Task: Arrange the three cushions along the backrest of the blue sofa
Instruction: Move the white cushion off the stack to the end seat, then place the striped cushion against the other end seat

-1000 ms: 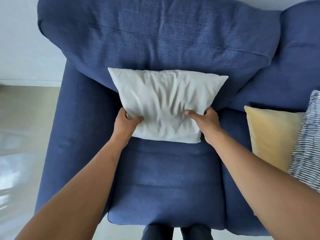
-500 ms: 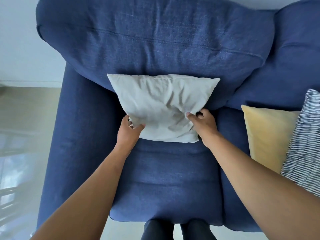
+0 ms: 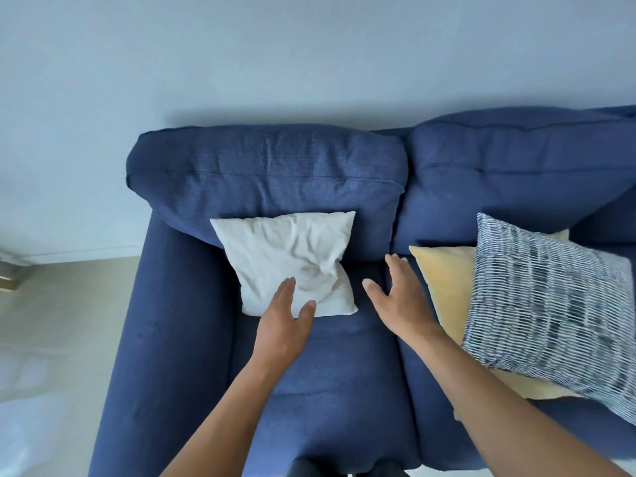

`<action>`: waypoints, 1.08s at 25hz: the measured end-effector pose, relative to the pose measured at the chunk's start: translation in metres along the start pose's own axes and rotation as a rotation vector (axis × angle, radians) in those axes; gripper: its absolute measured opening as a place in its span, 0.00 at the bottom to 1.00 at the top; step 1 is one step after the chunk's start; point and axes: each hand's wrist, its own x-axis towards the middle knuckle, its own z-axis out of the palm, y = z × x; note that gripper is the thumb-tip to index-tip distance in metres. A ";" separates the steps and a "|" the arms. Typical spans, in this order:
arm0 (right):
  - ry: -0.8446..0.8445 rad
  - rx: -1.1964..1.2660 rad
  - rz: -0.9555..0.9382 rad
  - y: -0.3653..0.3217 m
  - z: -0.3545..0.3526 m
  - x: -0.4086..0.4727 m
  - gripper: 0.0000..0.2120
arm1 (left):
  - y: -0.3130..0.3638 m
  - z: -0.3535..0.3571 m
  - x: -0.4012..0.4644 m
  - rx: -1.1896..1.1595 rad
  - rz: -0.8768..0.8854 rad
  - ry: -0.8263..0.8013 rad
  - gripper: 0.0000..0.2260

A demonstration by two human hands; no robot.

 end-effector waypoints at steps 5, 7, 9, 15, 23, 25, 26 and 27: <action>0.078 -0.082 -0.044 0.024 -0.039 -0.057 0.36 | 0.032 0.017 -0.050 0.039 0.127 -0.018 0.30; 0.104 -0.093 -0.041 0.036 -0.052 -0.079 0.36 | 0.035 0.027 -0.061 0.046 0.162 -0.039 0.30; 0.143 -0.097 -0.018 0.049 -0.065 -0.102 0.36 | 0.041 0.040 -0.071 0.065 0.216 -0.080 0.30; 0.250 -0.114 0.090 0.097 -0.115 -0.164 0.36 | 0.060 0.088 -0.109 0.066 0.315 -0.182 0.31; 0.249 -0.058 0.156 0.155 -0.172 -0.155 0.37 | 0.106 0.137 -0.112 0.192 0.322 -0.234 0.32; 0.219 -0.061 0.152 0.177 -0.193 -0.135 0.38 | 0.133 0.162 -0.101 0.189 0.293 -0.221 0.32; 0.202 -0.061 0.159 0.191 -0.206 -0.123 0.38 | 0.147 0.178 -0.095 0.190 0.277 -0.215 0.32; 0.185 -0.063 0.165 0.206 -0.219 -0.108 0.38 | 0.161 0.196 -0.091 0.191 0.259 -0.215 0.32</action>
